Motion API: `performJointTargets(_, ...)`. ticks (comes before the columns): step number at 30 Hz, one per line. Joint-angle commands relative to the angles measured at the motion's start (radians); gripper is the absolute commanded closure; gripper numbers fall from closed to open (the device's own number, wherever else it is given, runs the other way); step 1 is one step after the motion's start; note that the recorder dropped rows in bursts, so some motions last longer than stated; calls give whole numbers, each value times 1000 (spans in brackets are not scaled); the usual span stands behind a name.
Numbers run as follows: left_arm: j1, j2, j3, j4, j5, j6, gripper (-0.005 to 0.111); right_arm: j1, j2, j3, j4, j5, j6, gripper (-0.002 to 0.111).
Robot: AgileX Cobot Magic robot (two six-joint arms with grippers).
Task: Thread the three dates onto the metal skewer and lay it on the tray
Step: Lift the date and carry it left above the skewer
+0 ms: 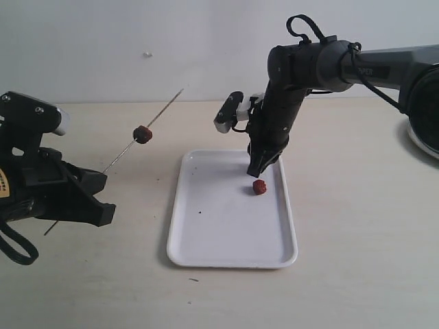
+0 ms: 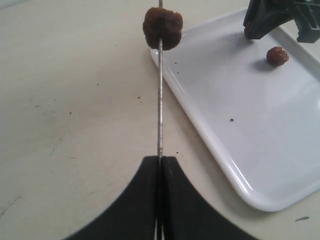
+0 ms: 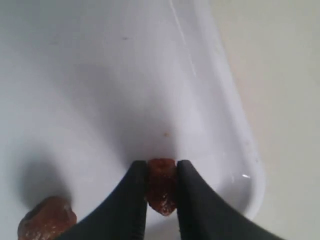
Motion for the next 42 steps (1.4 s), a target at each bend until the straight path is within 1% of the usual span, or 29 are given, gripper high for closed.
performJointTargets(1, 2, 0, 3, 1, 7, -12, 107, 0, -3, -7, 1, -12, 83, 89)
performJointTargets(8, 2, 0, 3, 1, 14, -38, 107, 0, -36, -7, 3, -82, 318, 89)
performJointTargets(14, 2, 0, 3, 1, 17, -102, 107, 0, -90, -7, 59, -93, 452, 89)
performJointTargets(18, 2, 0, 3, 1, 42, -144, 107, 0, -120, -7, 79, -149, 616, 89)
performJointTargets(22, 2, 0, 3, 1, 91, -192, 107, 0, -132, -7, 168, -204, 675, 89)
performJointTargets(28, 2, 0, 3, 1, 120, -283, 107, 0, -132, -7, 418, -291, 657, 89)
performJointTargets(33, 0, 0, 3, 1, 104, -332, 107, 0, -132, -7, 675, -305, 481, 89)
performJointTargets(36, 0, 0, 3, 1, 103, -334, 107, 0, -132, -7, 836, -317, 366, 89)
performJointTargets(40, 0, 0, 3, 1, 89, -357, 107, 0, -132, -7, 1041, -327, 259, 89)
performJointTargets(42, 0, 0, 3, 1, 81, -359, 107, 0, -132, -7, 1108, -329, 225, 89)
